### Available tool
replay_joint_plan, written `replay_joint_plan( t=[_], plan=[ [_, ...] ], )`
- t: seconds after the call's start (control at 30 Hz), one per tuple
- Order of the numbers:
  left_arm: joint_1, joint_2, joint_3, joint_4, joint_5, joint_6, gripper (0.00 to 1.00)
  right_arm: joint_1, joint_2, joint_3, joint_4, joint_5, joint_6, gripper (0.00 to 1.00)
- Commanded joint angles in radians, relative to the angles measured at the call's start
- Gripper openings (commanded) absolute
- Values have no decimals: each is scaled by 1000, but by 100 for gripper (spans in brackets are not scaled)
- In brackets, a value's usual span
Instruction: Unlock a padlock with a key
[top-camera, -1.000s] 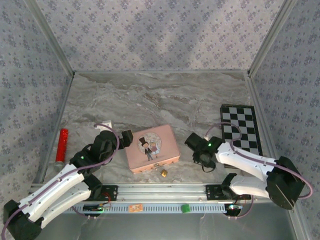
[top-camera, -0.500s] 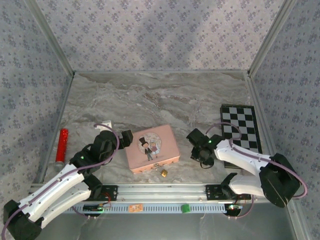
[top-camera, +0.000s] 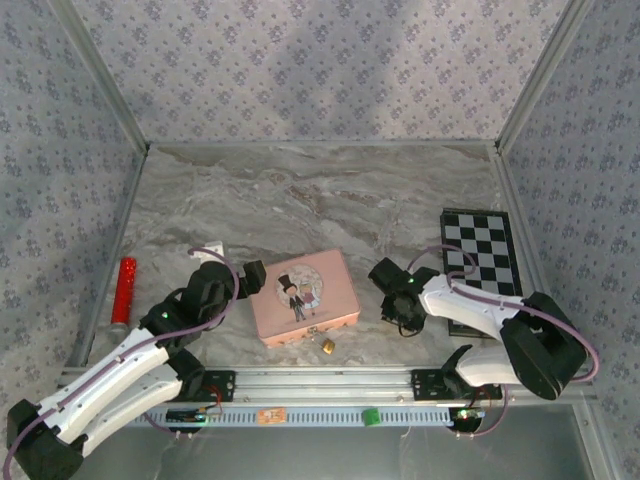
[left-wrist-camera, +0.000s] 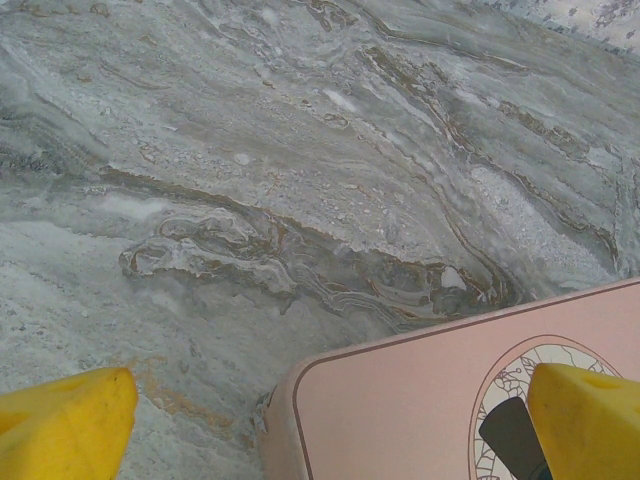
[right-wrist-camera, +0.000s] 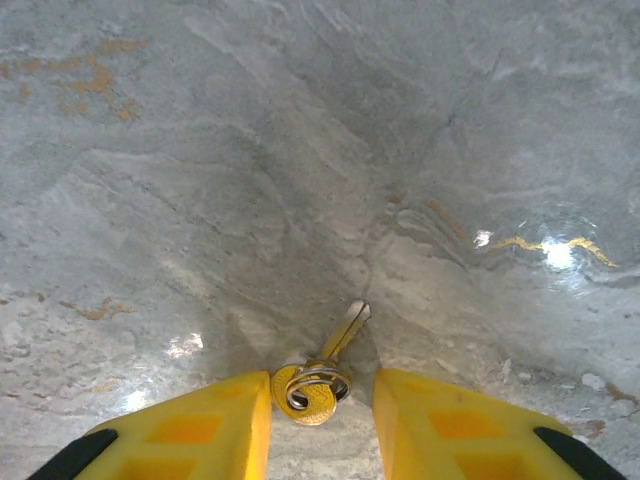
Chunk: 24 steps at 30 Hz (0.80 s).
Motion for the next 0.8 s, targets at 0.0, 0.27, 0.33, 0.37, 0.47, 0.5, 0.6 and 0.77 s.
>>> replay_joint_plan(
  t=[0.0,0.27,0.33,0.37,0.47,0.5,0.6,0.77],
  plan=[
    [4,0,-2,18,1,-11,100,9,35,1,2,28,-17,32],
    [6,1,-4,18,2,-14,100,20,29,16,-34,66,-20,24],
    [6,0,-4,18,0,-14,100,21,27,17,-40,72,-20,23],
    [6,1,-5,18,-1,-14,100,23,25,19,-44,76,-21,22],
    [6,1,-4,20,-1,-14,100,30,19,23,-57,89,-20,21],
    [6,3,-4,20,0,-13,100,30,17,23,-59,92,-21,21],
    [6,6,-3,21,-1,-13,100,35,15,26,-63,98,-20,20],
    [5,9,-2,22,1,-15,100,43,15,29,-71,110,-18,19]
  ],
)
